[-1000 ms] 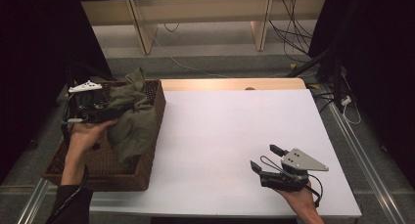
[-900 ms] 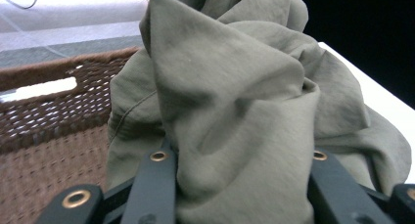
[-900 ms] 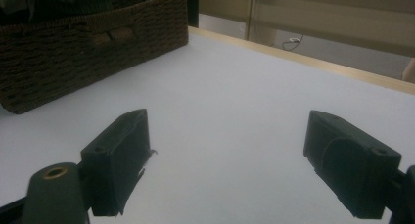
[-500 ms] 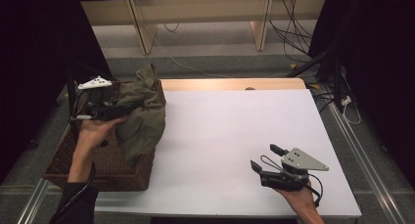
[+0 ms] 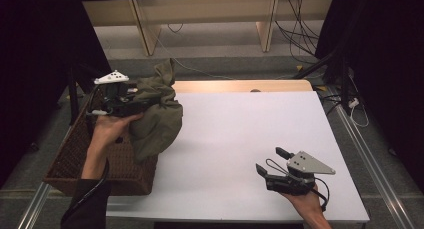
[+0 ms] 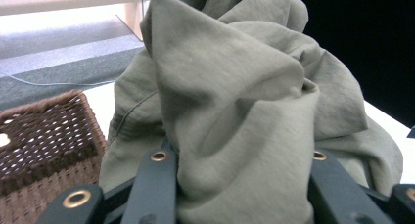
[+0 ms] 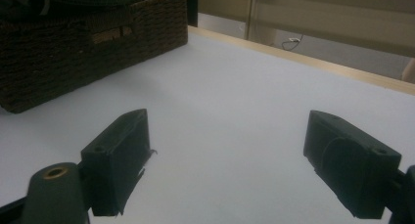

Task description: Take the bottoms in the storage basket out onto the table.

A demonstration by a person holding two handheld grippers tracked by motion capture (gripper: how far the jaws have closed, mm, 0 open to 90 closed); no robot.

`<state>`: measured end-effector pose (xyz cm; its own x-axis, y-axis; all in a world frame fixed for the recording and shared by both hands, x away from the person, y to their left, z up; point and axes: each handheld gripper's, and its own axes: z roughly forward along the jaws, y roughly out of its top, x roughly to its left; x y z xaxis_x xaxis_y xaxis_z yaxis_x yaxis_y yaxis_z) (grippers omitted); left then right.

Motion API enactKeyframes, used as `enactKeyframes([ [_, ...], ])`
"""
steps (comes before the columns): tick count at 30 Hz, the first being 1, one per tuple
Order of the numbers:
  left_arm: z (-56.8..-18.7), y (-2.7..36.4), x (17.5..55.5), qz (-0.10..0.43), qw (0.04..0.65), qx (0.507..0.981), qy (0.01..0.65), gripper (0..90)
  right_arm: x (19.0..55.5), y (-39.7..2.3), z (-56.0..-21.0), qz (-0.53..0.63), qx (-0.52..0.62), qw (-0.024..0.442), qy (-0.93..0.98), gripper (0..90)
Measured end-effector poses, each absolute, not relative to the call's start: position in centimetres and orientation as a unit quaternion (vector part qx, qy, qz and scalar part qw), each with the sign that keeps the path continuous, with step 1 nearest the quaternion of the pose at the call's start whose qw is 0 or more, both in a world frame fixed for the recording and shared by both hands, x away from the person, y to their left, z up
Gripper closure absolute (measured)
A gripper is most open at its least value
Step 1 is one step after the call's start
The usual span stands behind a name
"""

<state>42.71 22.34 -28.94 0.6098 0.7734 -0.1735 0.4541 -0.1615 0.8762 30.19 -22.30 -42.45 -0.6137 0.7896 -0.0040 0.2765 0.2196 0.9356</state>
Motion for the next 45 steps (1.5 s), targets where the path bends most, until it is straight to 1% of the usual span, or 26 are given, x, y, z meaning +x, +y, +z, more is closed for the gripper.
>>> enactKeyframes([
  [6, -28.8, 21.2, 42.9, 0.154, 0.501, 0.752, 0.4, 65.2, 30.3, -22.3, -42.5, 0.51, 0.359, 0.25, 0.741, 18.4],
  [16, -28.0, 19.3, 43.0, 0.136, 0.524, 0.755, 0.37, 65.2, 30.3, -22.2, -42.6, 0.51, 0.36, 0.249, 0.741, 18.4],
  [26, -28.0, 16.8, 43.2, 0.126, 0.524, 0.765, 0.352, 65.3, 30.3, -22.3, -42.6, 0.508, 0.36, 0.249, 0.742, 18.3],
  [31, -28.0, 15.9, 43.2, 0.107, 0.538, 0.763, 0.342, 65.3, 30.3, -22.3, -42.6, 0.51, 0.36, 0.25, 0.74, 18.4],
  [45, -29.0, 13.0, 43.7, 0.086, 0.529, 0.779, 0.326, 65.3, 30.3, -22.3, -42.5, 0.51, 0.359, 0.251, 0.74, 18.4],
])
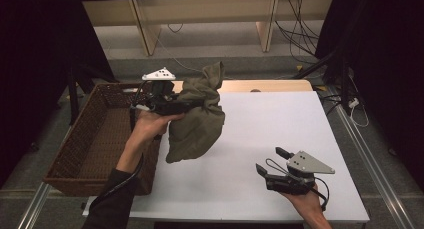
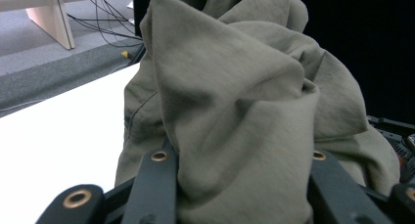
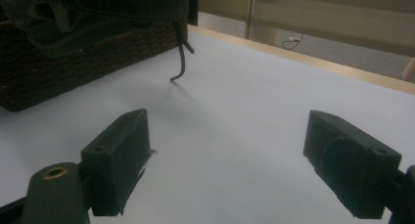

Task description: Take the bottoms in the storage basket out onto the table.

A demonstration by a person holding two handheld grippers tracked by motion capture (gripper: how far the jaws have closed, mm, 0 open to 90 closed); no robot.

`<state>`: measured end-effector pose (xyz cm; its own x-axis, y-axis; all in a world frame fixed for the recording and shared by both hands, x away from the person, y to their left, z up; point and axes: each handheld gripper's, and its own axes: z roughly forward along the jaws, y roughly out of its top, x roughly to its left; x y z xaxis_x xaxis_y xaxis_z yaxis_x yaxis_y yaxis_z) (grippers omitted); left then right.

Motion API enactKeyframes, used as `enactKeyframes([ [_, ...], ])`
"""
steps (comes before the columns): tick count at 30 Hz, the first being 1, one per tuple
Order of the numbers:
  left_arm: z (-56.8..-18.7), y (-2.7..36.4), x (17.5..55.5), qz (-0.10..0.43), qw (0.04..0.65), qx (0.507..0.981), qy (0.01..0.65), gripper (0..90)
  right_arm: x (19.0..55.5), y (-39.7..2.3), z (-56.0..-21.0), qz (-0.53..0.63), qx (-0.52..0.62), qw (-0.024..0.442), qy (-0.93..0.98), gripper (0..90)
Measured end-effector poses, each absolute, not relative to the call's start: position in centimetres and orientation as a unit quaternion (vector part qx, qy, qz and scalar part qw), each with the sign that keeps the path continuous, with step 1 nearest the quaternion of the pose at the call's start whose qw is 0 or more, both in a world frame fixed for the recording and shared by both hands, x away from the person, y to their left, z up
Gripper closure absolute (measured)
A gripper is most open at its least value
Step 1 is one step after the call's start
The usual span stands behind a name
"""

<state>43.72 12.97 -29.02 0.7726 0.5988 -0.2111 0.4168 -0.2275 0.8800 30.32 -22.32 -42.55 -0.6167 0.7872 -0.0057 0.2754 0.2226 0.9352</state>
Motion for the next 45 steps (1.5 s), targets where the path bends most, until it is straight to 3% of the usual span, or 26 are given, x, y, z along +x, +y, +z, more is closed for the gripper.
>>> enactKeyframes([
  [45, -33.0, 6.8, 46.0, 0.064, 0.501, 0.801, 0.321, 65.1, 30.3, -22.4, -42.5, 0.51, 0.359, 0.252, 0.74, 18.5],
])
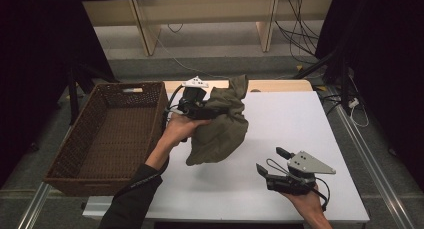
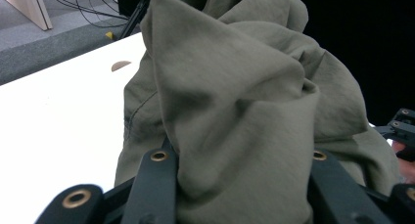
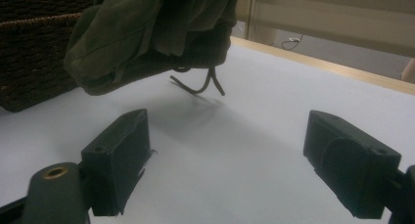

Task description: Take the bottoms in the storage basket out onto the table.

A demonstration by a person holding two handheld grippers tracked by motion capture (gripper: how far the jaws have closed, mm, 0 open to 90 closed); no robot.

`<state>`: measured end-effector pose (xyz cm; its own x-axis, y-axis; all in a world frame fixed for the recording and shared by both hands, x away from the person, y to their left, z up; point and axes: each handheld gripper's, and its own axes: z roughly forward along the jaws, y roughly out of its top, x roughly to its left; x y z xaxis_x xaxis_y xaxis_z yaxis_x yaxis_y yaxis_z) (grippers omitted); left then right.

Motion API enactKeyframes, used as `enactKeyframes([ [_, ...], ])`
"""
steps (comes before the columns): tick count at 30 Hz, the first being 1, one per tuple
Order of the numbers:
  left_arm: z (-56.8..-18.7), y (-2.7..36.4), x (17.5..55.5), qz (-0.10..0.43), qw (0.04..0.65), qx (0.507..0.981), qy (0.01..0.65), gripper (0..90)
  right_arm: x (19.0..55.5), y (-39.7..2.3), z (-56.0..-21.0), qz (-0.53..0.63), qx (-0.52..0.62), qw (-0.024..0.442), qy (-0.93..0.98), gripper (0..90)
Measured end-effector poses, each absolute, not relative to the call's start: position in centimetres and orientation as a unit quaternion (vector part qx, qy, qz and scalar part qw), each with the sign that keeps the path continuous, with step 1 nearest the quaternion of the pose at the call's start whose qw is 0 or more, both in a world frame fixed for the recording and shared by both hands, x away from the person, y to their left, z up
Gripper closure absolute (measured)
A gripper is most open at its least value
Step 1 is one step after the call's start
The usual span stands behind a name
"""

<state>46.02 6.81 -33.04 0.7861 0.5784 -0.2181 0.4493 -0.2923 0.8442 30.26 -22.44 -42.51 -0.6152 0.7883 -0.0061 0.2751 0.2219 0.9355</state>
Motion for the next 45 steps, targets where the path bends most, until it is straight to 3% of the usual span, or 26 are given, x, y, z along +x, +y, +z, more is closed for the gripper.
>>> enactKeyframes([
  [45, -37.3, 4.2, 47.7, 0.088, 0.464, 0.812, 0.343, 64.1, 30.2, -22.4, -42.5, 0.513, 0.357, 0.252, 0.739, 18.6],
])
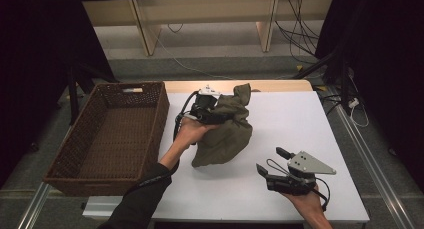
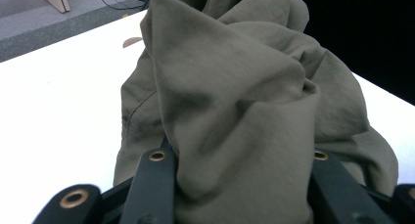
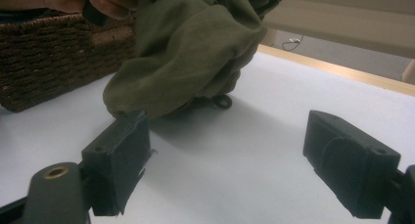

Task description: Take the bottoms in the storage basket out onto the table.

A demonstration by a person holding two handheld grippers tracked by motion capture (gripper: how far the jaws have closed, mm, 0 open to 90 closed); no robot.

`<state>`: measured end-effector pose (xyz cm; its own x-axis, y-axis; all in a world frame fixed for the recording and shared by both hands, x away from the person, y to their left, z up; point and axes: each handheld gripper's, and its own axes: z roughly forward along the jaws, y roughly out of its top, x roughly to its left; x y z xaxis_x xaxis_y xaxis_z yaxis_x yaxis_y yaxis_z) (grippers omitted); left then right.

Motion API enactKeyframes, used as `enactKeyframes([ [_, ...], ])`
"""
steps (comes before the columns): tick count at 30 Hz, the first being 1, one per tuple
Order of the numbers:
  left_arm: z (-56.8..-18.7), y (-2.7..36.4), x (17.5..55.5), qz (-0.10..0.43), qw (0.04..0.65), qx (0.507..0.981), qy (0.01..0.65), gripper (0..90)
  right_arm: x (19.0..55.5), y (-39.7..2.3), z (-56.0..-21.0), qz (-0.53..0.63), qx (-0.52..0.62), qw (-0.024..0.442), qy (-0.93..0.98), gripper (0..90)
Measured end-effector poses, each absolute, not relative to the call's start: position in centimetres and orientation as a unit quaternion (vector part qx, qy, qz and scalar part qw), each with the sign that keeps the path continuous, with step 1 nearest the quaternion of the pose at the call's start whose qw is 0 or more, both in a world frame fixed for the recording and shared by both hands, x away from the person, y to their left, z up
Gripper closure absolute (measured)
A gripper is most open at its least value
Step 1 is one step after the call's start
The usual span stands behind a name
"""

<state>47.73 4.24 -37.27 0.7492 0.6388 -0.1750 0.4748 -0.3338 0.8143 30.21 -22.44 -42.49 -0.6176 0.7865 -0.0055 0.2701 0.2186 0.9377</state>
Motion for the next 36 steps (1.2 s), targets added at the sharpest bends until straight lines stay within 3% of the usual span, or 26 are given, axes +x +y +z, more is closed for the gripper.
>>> enactKeyframes([
  [36, -40.3, 1.4, 47.3, 0.084, 0.414, 0.852, 0.31, 57.1, 30.2, -22.4, -42.5, 0.512, 0.356, 0.252, 0.74, 19.0],
])
